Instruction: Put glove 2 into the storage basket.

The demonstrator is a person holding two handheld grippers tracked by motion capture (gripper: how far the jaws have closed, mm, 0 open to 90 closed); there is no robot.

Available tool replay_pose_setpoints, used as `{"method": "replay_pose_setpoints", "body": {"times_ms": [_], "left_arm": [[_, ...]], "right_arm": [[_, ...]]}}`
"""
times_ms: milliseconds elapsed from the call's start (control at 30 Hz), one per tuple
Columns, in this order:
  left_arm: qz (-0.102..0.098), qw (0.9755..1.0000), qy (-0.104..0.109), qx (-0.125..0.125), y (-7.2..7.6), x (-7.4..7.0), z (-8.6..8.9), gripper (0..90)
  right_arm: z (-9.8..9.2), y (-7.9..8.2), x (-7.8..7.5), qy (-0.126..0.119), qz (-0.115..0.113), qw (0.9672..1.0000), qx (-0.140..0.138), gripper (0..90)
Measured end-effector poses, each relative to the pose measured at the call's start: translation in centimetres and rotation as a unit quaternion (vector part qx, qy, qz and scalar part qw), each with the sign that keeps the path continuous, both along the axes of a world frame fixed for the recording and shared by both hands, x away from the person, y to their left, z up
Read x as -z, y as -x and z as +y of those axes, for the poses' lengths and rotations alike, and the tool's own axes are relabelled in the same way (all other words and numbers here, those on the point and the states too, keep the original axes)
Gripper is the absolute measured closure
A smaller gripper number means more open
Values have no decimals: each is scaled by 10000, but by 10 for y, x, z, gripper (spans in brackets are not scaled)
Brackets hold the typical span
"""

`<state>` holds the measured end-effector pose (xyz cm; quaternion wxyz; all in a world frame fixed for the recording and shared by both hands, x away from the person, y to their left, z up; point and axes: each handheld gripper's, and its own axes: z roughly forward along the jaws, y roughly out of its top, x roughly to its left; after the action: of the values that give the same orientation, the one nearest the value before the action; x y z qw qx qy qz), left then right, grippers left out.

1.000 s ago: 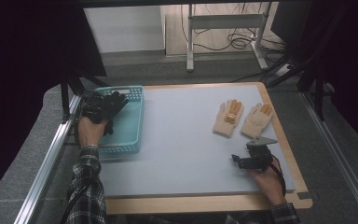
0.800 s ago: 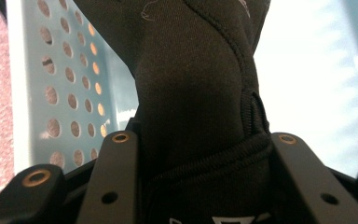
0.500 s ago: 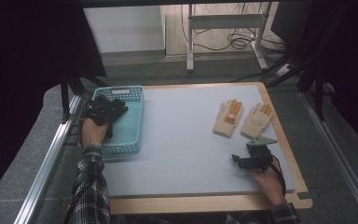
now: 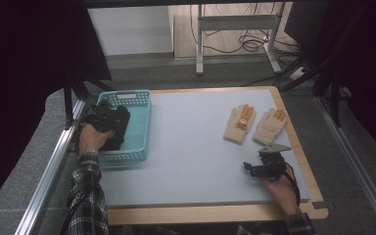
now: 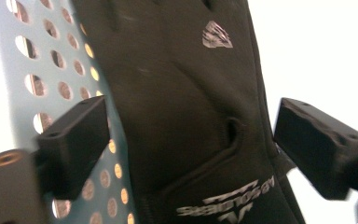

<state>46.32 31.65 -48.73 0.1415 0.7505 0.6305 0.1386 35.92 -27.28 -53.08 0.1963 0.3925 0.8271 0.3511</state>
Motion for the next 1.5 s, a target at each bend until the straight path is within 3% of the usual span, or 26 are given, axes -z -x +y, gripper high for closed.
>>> {"method": "replay_pose_setpoints", "body": {"times_ms": [233, 433, 600, 700, 733, 767, 900, 1033, 1167, 1367, 1400, 1433, 1467, 1500], "left_arm": [[-466, 9979, 444, 59, 11, -16, 5, 58], [-754, 9949, 604, 290, 21, -26, -1, 28], [-1031, 9901, 828, 470, 28, -36, -8, 0], [-1227, 9849, 1020, 671, 32, -41, -13, 0], [-1321, 9829, 1023, 773, 35, -44, -17, 0], [-1321, 9829, 1023, 773, 35, -44, -17, 0], [-1472, 9792, 1021, 956, 39, -49, -28, 0], [-1638, 9722, 1193, 1171, 45, -53, -44, 0], [-1675, 9700, 1125, 1360, 48, -54, -56, 0], [-1731, 9638, 1041, 1738, 57, -56, -79, 0], [-1769, 9615, 1017, 1840, 60, -56, -86, 0], [-1769, 9615, 1017, 1840, 60, -56, -86, 0], [-1801, 9592, 993, 1939, 63, -57, -94, 0], [-1801, 9592, 993, 1939, 63, -57, -94, 0]], "right_arm": [[0, 0, 0, 1, -2, 10000, 1, 190], [0, 0, 0, 3, -1, 10000, 1, 190], [0, 0, 0, 1, 0, 10000, 1, 190], [0, 0, 0, 2, -2, 10000, 0, 190], [0, 0, 0, 6, -3, 10000, -2, 190], [0, 0, 0, 6, -3, 10000, -2, 190], [0, 0, 0, 2, -1, 10000, 1, 190], [0, 0, 0, 7, -2, 10000, -1, 190], [0, 0, 0, 7, -4, 10000, 2, 190], [0, 0, 0, 10, -3, 10000, -3, 190], [0, 0, 0, 9, -3, 10000, -2, 190], [0, 0, 0, 10, -4, 10000, -1, 190], [0, 0, 0, 9, -2, 10000, -2, 190], [0, 0, 0, 9, -2, 10000, -2, 190]]}}
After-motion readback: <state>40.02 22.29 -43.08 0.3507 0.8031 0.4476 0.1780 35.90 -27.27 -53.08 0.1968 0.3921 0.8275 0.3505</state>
